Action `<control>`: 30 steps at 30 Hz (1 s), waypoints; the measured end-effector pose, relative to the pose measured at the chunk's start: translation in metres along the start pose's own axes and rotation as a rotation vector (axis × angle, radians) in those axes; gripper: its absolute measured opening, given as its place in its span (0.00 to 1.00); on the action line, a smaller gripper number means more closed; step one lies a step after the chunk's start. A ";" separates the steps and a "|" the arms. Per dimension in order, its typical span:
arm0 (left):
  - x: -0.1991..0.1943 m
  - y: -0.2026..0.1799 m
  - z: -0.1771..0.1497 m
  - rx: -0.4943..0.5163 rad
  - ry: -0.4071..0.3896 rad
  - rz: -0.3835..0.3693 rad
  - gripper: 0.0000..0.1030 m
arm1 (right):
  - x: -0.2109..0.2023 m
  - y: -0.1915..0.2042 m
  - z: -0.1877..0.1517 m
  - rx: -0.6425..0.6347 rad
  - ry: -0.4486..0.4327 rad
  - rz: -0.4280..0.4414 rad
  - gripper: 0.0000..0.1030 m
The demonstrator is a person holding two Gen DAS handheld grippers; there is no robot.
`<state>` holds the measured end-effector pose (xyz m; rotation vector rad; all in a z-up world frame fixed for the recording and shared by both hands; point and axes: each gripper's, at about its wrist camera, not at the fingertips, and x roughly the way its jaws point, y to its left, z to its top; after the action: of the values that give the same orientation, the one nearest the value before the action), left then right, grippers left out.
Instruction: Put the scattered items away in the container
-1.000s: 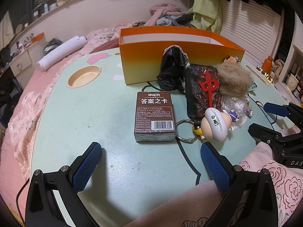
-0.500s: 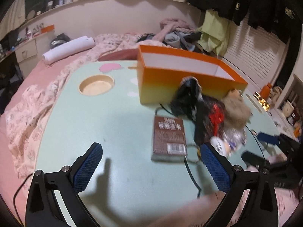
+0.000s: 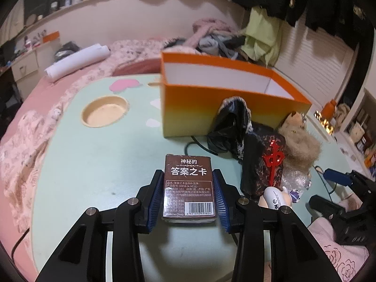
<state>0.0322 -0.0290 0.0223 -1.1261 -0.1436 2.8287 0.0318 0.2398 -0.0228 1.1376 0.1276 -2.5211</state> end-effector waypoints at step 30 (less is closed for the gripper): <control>-0.046 -0.005 0.002 0.005 -0.098 -0.056 0.39 | -0.027 0.009 0.019 -0.065 -0.105 0.080 0.17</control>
<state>0.0647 -0.0294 0.0560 -0.9673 -0.1727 2.8339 0.0374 0.2352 0.0103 0.9637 0.1328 -2.4813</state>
